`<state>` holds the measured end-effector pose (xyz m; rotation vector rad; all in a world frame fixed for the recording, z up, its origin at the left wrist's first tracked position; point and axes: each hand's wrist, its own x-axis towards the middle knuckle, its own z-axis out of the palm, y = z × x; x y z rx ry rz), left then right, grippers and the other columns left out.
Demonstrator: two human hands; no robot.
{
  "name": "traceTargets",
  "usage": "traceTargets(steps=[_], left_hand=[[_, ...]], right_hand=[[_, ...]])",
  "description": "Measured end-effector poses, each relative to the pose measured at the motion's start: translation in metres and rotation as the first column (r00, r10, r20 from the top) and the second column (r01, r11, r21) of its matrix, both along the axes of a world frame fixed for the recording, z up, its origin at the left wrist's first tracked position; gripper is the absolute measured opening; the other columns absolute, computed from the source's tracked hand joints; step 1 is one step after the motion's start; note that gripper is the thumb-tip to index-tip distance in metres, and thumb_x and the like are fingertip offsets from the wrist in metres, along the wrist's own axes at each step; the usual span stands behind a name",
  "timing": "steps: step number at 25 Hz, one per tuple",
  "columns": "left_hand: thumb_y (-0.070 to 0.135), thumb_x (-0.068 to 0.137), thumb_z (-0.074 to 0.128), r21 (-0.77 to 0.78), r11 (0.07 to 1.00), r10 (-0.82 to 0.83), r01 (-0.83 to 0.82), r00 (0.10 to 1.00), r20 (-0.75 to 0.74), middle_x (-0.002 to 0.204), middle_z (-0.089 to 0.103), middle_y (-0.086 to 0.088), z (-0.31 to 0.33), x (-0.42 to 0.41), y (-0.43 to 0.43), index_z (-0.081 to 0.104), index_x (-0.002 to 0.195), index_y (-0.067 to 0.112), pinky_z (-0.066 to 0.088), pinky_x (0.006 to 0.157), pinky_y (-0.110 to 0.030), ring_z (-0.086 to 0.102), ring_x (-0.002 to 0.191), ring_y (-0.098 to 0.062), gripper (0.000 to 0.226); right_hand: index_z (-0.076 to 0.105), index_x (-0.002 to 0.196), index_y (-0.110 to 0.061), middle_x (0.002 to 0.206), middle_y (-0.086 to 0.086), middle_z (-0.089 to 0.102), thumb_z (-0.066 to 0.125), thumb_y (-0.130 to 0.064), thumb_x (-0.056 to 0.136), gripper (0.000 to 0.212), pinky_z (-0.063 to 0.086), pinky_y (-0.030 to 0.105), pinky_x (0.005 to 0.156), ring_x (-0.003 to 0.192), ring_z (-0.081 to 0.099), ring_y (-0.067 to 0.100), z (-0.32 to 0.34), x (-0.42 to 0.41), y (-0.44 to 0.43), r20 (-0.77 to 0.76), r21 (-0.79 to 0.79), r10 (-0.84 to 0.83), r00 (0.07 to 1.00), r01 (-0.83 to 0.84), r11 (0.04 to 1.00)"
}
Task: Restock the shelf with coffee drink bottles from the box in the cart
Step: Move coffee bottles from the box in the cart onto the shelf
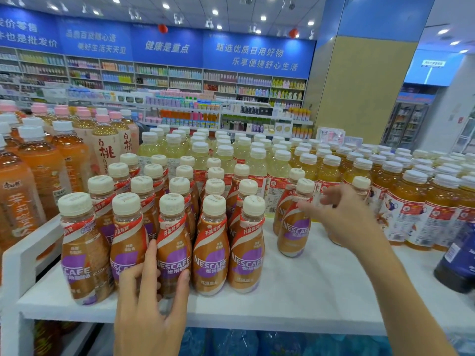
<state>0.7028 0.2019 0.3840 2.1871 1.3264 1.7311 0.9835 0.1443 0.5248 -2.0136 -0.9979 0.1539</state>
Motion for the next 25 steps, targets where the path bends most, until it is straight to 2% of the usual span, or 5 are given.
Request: traceTargets(steps=[5,9,14,18,25], left_hand=[[0.046,0.085,0.055,-0.016,1.000,-0.010,0.011,1.000,0.028,0.104,0.047,-0.008,0.002,-0.001,-0.004,0.048,0.146,0.004,0.054,0.069,-0.035,0.055,0.083,-0.025,0.075],[0.044,0.085,0.056,-0.015,1.000,-0.011,0.011,0.999,0.033,0.103,0.046,-0.007,0.005,-0.001,-0.006,0.049,0.145,0.003,0.054,0.070,-0.035,0.055,0.079,-0.025,0.072],[0.036,0.086,0.064,0.003,1.000,-0.004,0.003,0.999,0.045,0.105,0.043,-0.004,0.004,0.000,-0.007,0.048,0.145,0.002,0.052,0.072,-0.034,0.053,0.079,-0.024,0.070],[0.028,0.081,0.069,-0.001,1.000,0.003,-0.003,0.998,0.069,0.104,0.041,-0.001,0.001,0.001,-0.008,0.047,0.146,0.004,0.050,0.071,-0.032,0.050,0.078,-0.020,0.073],[0.027,0.083,0.071,-0.002,1.000,0.005,-0.005,0.998,0.067,0.104,0.042,-0.005,0.001,0.002,-0.007,0.046,0.147,0.004,0.049,0.070,-0.033,0.052,0.079,-0.023,0.073]], right_hand=[[0.049,0.136,-0.022,0.124,-0.006,0.063,0.085,-0.032,0.080,0.068,0.051,0.029,0.084,0.104,0.061,0.015,-0.044,0.006,0.023,-0.154,-0.093,0.139,0.978,-0.155,0.984],[0.050,0.138,-0.024,0.124,-0.010,0.063,0.083,-0.033,0.082,0.066,0.052,0.025,0.080,0.104,0.062,0.013,-0.056,0.005,0.021,-0.150,-0.036,0.168,0.974,-0.175,0.984],[0.058,0.131,-0.030,0.121,-0.011,0.068,0.088,-0.038,0.073,0.066,0.059,0.034,0.088,0.102,0.066,0.009,-0.054,0.005,0.004,-0.187,-0.087,0.234,0.954,-0.254,0.963],[0.052,0.139,-0.031,0.125,-0.013,0.065,0.087,-0.038,0.075,0.073,0.055,0.024,0.083,0.106,0.064,0.009,-0.055,-0.014,-0.007,-0.177,-0.101,0.253,0.951,-0.274,0.957],[0.052,0.139,-0.029,0.128,-0.011,0.064,0.088,-0.021,0.075,0.073,0.054,0.031,0.093,0.109,0.062,0.010,-0.054,-0.030,-0.004,-0.137,-0.104,0.261,0.956,-0.276,0.955]])
